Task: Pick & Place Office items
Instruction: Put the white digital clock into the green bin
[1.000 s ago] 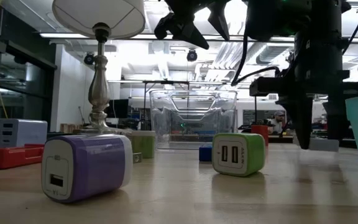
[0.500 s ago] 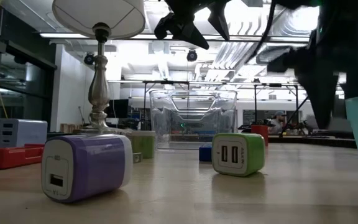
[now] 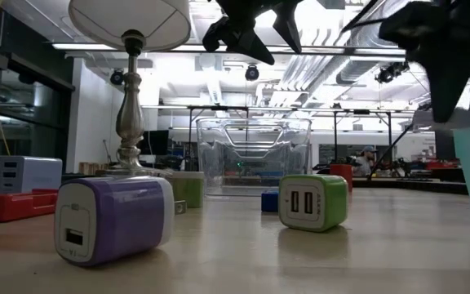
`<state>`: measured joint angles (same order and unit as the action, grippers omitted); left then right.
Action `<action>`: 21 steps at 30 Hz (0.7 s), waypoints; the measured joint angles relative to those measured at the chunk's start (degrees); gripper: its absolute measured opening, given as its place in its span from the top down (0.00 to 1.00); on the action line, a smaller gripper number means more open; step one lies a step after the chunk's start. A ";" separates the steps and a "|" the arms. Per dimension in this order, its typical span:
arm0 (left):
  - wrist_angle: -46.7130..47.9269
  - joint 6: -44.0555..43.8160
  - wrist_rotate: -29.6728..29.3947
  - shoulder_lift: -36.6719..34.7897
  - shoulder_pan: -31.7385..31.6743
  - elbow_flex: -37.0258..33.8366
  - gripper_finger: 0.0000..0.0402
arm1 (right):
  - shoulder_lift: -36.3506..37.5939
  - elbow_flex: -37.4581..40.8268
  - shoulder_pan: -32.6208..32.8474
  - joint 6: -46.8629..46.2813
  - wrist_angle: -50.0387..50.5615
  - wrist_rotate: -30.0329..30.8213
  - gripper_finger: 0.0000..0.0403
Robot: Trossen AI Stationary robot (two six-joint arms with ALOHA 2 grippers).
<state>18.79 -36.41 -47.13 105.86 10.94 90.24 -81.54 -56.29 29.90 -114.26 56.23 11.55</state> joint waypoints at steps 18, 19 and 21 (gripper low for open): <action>0.00 0.01 0.00 0.00 0.00 0.00 0.43 | 5.91 0.00 8.93 12.74 1.02 -2.74 0.63; -0.01 0.00 0.00 0.00 0.00 0.00 0.43 | 6.11 0.00 9.49 13.69 1.01 -2.75 0.63; 0.00 0.00 0.02 0.00 0.00 0.00 0.43 | 6.53 0.00 10.28 16.00 0.85 -2.73 0.63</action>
<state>18.79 -36.41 -47.11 105.86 10.94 90.24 -75.01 -56.29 40.19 -98.26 57.08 8.82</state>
